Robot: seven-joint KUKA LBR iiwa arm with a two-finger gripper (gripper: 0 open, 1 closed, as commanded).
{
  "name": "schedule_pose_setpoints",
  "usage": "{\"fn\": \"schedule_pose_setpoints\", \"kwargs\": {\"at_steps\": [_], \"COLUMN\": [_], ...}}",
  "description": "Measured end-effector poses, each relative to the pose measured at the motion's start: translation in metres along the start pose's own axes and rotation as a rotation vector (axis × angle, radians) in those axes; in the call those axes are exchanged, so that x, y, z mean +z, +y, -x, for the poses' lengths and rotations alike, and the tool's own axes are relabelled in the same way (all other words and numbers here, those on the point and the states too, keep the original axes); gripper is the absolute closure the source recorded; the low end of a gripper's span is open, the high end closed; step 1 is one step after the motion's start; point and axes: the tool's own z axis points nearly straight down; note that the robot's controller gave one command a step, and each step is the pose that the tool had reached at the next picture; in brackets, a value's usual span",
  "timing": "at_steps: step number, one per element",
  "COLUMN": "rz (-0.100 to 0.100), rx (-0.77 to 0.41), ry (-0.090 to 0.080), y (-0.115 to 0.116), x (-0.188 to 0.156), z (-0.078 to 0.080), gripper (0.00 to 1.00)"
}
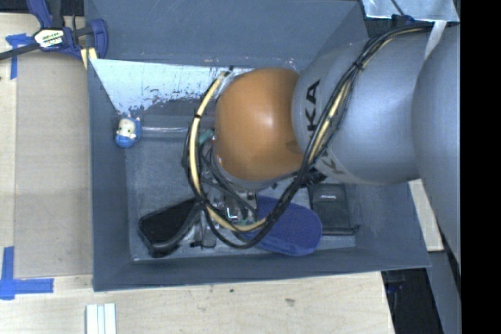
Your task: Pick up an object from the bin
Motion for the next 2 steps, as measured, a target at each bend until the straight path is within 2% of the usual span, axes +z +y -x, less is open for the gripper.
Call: {"fn": "schedule_pose_setpoints", "kwargs": {"at_steps": [1, 2], "rz": [0.001, -0.001], "rx": [-0.243, -0.655], "ry": [-0.012, -0.015], "y": [-0.027, -0.025], "x": [0.094, 0.062], "z": [0.004, 0.003], "gripper": [0.00, 0.00]}}
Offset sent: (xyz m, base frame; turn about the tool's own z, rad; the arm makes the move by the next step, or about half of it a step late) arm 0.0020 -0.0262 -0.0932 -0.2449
